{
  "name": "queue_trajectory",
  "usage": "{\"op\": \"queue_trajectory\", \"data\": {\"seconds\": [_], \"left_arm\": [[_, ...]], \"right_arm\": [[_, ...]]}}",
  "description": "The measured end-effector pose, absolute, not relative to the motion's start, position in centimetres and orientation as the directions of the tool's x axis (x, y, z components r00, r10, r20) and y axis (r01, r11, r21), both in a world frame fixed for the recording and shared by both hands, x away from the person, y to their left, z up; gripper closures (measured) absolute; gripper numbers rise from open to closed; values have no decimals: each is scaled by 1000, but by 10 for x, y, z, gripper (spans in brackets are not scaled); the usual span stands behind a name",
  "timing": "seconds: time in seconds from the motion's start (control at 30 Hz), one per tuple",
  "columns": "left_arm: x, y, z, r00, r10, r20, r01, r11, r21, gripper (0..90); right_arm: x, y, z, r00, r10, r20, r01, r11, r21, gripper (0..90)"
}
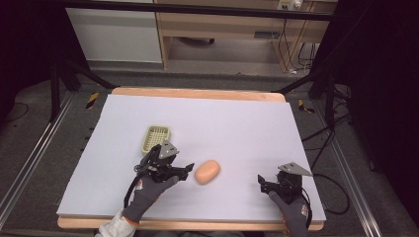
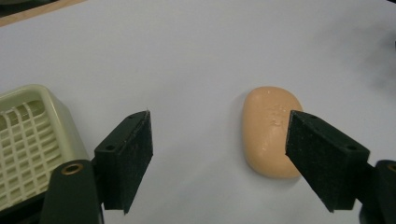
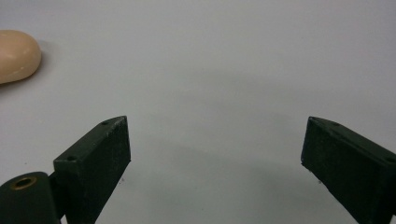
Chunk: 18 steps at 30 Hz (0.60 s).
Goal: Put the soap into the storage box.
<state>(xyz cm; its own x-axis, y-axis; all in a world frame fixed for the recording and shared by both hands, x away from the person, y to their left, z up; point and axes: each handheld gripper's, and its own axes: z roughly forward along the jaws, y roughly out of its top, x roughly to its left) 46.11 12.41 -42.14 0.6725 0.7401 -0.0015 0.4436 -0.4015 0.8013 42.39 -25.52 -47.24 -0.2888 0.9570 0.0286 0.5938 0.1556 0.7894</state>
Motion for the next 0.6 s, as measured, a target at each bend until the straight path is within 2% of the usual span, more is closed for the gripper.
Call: {"op": "queue_trajectory", "data": {"seconds": [0.6], "left_arm": [[464, 103, -427, 701, 713, 6, 442, -441, 782, 220]], "right_arm": [[425, -255, -473, -288, 957, 16, 592, 165, 789, 85]]}}
